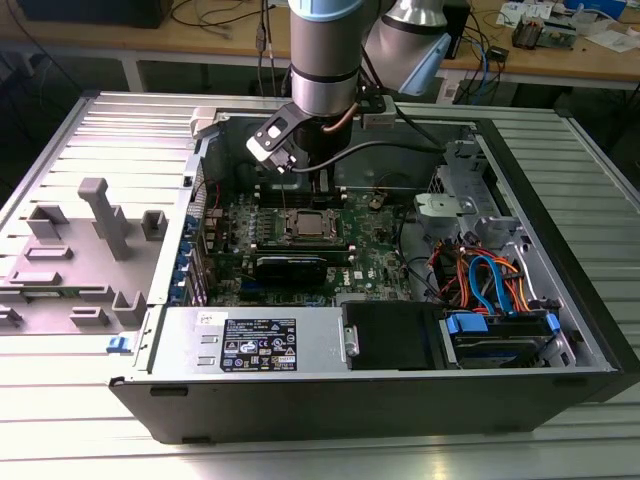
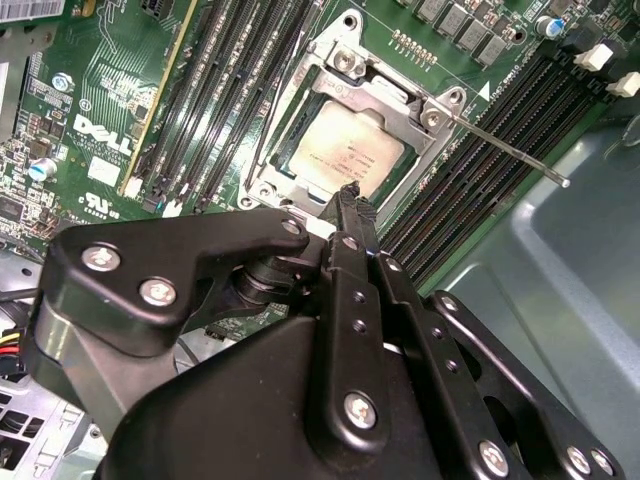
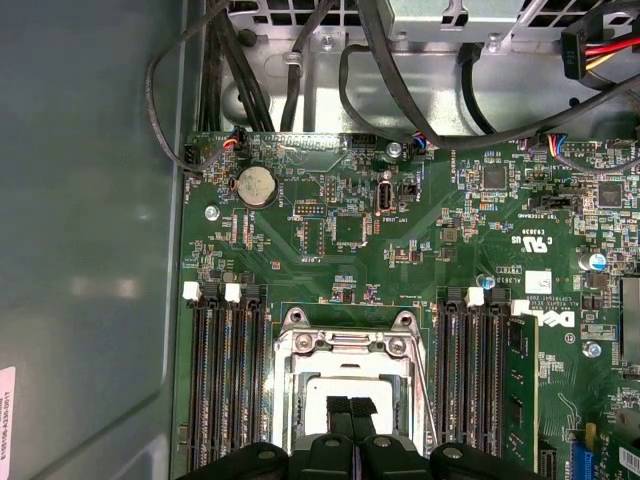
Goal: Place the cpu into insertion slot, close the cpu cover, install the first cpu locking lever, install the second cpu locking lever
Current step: 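Close the cpu cover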
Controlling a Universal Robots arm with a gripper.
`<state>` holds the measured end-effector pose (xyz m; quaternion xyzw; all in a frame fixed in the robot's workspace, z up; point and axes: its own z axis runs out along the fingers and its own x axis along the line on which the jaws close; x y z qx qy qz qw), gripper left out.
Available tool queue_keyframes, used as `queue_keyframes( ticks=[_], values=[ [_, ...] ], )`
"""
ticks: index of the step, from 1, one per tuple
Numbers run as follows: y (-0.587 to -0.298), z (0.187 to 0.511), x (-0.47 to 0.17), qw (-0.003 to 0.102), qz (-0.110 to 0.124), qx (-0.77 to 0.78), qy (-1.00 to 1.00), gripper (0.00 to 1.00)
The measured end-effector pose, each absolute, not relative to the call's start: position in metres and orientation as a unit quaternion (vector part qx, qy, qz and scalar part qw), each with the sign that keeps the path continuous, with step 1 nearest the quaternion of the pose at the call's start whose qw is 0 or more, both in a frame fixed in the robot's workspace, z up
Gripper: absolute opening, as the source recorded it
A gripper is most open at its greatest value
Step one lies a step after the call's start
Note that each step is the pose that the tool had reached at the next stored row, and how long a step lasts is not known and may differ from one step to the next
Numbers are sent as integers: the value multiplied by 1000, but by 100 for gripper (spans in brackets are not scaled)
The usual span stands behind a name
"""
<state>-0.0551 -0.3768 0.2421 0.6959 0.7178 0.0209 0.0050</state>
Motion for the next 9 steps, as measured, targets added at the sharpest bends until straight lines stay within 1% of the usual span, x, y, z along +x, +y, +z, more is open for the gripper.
queue_keyframes(
  ticks=[9],
  values=[
    [-377, 241, -64, 5, 21, 696, 718, 11]
  ],
)
